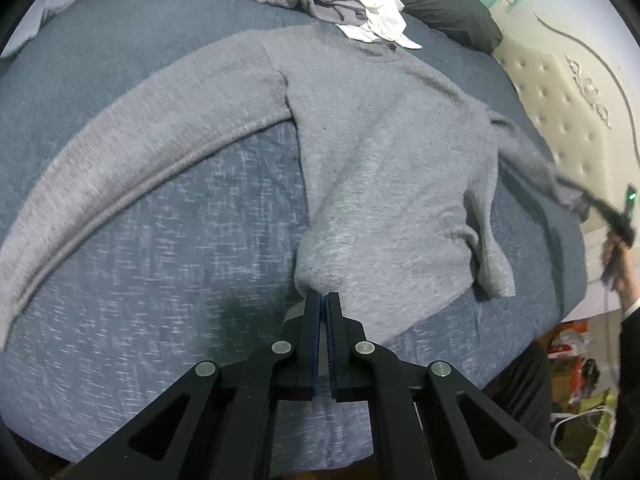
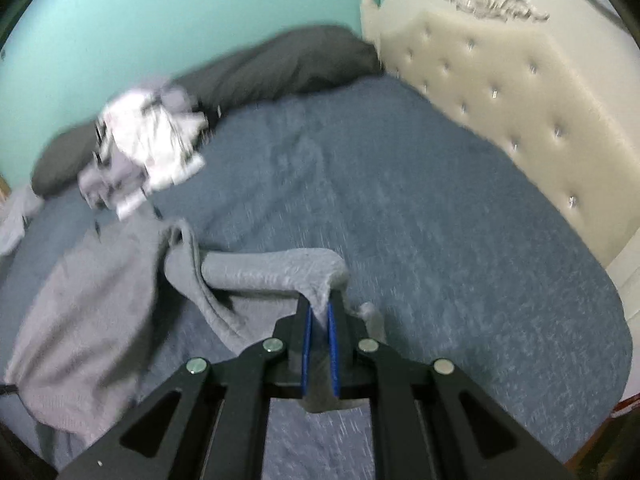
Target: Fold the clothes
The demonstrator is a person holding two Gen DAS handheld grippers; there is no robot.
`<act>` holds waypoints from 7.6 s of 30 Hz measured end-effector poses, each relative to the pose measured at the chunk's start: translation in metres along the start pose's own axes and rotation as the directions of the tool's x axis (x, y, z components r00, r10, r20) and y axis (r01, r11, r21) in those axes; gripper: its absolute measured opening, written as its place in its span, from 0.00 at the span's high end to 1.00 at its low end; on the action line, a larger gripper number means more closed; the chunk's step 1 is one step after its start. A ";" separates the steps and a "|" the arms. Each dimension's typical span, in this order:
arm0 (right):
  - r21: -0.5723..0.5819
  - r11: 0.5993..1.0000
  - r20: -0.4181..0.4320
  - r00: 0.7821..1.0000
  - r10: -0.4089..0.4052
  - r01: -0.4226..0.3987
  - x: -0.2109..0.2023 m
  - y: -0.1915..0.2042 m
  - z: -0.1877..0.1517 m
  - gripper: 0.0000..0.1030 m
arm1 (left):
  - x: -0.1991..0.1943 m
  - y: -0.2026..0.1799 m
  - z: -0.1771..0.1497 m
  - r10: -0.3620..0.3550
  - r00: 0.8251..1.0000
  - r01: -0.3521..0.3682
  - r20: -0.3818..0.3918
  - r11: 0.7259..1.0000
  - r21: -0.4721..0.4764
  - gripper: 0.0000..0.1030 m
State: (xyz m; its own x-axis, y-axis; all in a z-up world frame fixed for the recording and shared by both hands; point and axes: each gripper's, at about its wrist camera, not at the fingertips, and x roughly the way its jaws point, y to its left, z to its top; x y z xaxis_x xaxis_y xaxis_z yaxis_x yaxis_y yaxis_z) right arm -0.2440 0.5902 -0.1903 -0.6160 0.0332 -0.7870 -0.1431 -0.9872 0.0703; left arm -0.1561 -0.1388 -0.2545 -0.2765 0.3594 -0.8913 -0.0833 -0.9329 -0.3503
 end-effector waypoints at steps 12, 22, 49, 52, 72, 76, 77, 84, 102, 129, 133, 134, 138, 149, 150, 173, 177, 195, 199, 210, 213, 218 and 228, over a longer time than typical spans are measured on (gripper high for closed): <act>-0.084 0.996 -0.034 0.999 -0.035 0.032 0.014 0.044 -0.043 0.72 | 0.007 -0.015 -0.002 0.024 1.000 -0.023 -0.018 0.999 0.045 0.97; -0.101 0.912 -0.212 0.905 0.370 -0.397 0.002 0.155 -0.060 0.50 | 0.004 -0.029 -0.002 0.022 1.000 -0.022 0.005 0.998 0.057 0.97; -0.271 0.856 -0.426 0.852 0.304 -0.441 0.039 0.278 -0.142 0.96 | -0.004 -0.035 -0.009 0.005 0.999 -0.007 0.039 0.999 0.046 0.97; -0.246 0.867 -0.372 0.869 0.328 -0.433 0.028 0.257 -0.126 0.96 | -0.004 -0.034 -0.008 0.005 0.999 -0.006 0.039 0.999 0.044 0.97; -0.059 0.964 -0.296 0.927 0.231 -0.259 0.040 0.105 -0.115 0.96 | 0.033 -0.029 -0.008 0.009 1.000 -0.009 -0.022 1.000 0.028 0.91; -0.032 0.970 -0.302 0.928 0.219 -0.239 0.045 0.089 -0.121 0.96 | 0.040 -0.023 -0.012 0.026 0.999 -0.025 -0.040 0.999 0.020 0.90; -0.029 0.971 -0.302 0.929 0.216 -0.236 0.045 0.087 -0.122 0.96 | 0.045 -0.023 -0.014 0.030 0.998 -0.029 -0.053 0.999 0.026 0.89; -0.029 0.972 -0.298 0.930 0.214 -0.233 0.043 0.088 -0.123 0.96 | 0.072 -0.039 -0.029 0.002 0.994 0.008 -0.112 0.996 0.087 0.78; -0.065 0.970 -0.303 0.931 0.203 -0.232 0.035 0.099 -0.124 0.96 | 0.083 -0.075 -0.053 0.076 0.989 -0.029 -0.127 0.942 0.335 0.58; -0.171 0.945 -0.256 0.938 0.232 -0.280 -0.029 0.134 -0.109 0.96 | 0.000 -0.073 -0.047 0.103 0.995 -0.089 -0.015 0.914 0.397 0.94; -0.240 0.923 -0.238 0.940 0.245 -0.302 -0.060 0.152 -0.107 0.96 | -0.035 -0.051 -0.050 0.118 0.993 -0.119 0.024 0.925 0.362 0.94; -0.252 0.918 -0.237 0.939 0.250 -0.308 -0.066 0.155 -0.108 0.96 | -0.042 -0.045 -0.053 0.115 0.993 -0.117 0.027 0.930 0.348 0.94; -0.294 0.896 -0.248 0.932 0.264 -0.332 -0.081 0.167 -0.121 0.96 | -0.055 -0.031 -0.065 0.096 0.995 -0.102 0.032 0.949 0.298 0.94; -0.239 0.895 -0.387 0.882 0.269 -0.378 -0.017 0.174 -0.195 0.96 | -0.006 0.007 -0.090 0.140 0.990 -0.134 -0.017 0.969 0.206 0.94; -0.241 0.893 -0.394 0.879 0.267 -0.379 -0.014 0.176 -0.199 0.96 | -0.001 0.008 -0.090 0.144 0.989 -0.137 -0.020 0.969 0.206 0.94; -0.121 0.914 -0.397 0.863 0.313 -0.387 0.002 0.153 -0.188 0.72 | 0.020 0.017 -0.079 0.108 0.994 -0.102 -0.031 0.982 0.158 0.61; -0.122 0.923 -0.436 0.855 0.281 -0.366 0.014 0.159 -0.196 0.70 | 0.037 0.016 -0.079 0.127 0.990 -0.116 -0.057 0.979 0.167 0.61; -0.097 0.924 -0.422 0.856 0.299 -0.370 0.018 0.156 -0.204 0.96 | 0.018 0.019 -0.062 0.054 0.999 -0.054 0.000 0.994 0.092 0.96; -0.098 0.916 -0.364 0.870 0.331 -0.390 -0.001 0.147 -0.188 0.97 | -0.012 0.019 -0.054 -0.030 0.997 0.027 0.077 0.999 0.042 0.96; -0.101 0.923 -0.318 0.891 0.324 -0.371 -0.010 0.136 -0.176 0.97 | 0.007 0.021 -0.054 0.068 0.998 -0.068 0.002 0.998 0.008 0.97; -0.121 0.929 -0.351 0.890 0.291 -0.351 -0.001 0.144 -0.186 0.97 | 0.029 0.021 -0.058 0.105 0.992 -0.104 -0.068 0.994 0.018 0.97; -0.092 0.939 -0.371 0.886 0.277 -0.332 0.010 0.139 -0.187 0.96 | 0.031 0.017 -0.059 0.100 0.992 -0.097 -0.080 0.995 0.035 0.88; 0.036 0.930 -0.385 0.854 0.350 -0.365 0.016 0.118 -0.187 0.66 | 0.028 0.033 -0.074 0.062 0.992 -0.060 -0.113 0.998 0.020 0.71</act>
State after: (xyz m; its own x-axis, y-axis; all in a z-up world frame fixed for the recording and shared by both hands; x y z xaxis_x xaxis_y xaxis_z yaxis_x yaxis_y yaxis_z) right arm -0.1261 0.4448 -0.3086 -0.2782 -0.3767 -0.8836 0.0635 -0.9251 0.3744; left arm -0.0956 -0.1577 -0.3121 -0.1716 0.3013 -0.9380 -0.0854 -0.9531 -0.2905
